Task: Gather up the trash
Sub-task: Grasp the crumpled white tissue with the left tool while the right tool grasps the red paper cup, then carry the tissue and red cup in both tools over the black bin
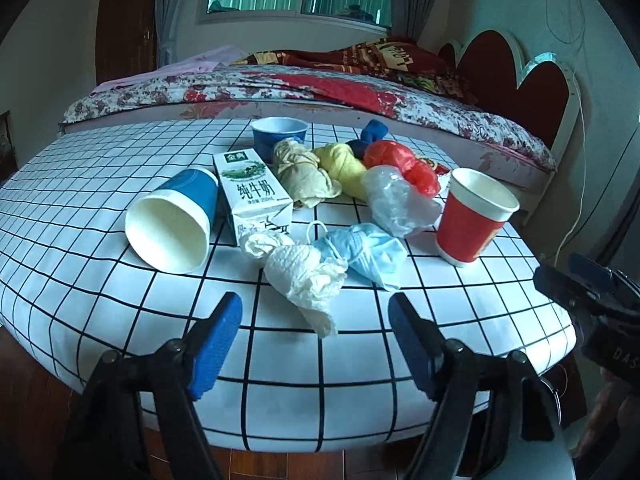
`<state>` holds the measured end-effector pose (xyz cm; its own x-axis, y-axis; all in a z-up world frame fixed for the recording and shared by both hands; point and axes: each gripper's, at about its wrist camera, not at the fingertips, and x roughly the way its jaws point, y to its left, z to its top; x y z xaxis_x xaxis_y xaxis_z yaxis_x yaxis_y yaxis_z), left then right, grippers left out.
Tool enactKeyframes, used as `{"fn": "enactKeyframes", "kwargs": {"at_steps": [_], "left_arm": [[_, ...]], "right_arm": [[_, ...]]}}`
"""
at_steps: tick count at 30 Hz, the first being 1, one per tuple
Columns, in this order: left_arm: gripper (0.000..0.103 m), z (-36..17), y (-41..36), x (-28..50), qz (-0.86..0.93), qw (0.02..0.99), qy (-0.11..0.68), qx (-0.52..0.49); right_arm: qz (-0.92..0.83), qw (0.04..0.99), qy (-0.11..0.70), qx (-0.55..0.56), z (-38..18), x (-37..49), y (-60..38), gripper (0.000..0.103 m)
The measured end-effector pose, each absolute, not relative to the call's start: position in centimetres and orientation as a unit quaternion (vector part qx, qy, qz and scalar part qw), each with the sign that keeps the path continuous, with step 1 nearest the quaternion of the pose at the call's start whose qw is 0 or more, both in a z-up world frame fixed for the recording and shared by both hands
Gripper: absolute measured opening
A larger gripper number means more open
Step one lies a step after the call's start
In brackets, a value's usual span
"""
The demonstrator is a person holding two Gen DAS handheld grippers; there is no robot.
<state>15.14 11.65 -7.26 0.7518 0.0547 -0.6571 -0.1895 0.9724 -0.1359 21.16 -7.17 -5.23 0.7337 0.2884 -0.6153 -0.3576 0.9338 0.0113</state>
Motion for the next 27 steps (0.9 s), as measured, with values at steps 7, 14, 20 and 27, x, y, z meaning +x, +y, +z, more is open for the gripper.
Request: {"fn": "enactKeyframes", "kwargs": {"at_steps": [7,14,20,27], "left_arm": [[0.07,-9.0,13.1,17.2,0.078,0.922,0.362,-0.111],[0.054,-9.8,13.8,18.2,0.057,0.922,0.364,-0.122],[0.037,-9.2,14.0,17.8,0.034,0.928,0.348,-0.125],[0.037,-7.3,13.1,14.9,0.039,0.944,0.31,-0.108]], "right_arm": [[0.176,0.923,0.336,-0.067,-6.6,26.2,-5.0,0.083],[0.18,0.916,0.352,-0.074,-7.7,29.1,-3.9,0.069],[0.194,0.917,0.341,-0.075,-7.3,28.3,-4.3,0.059],[0.185,0.93,0.313,-0.058,-5.6,24.4,-7.3,0.059]]}}
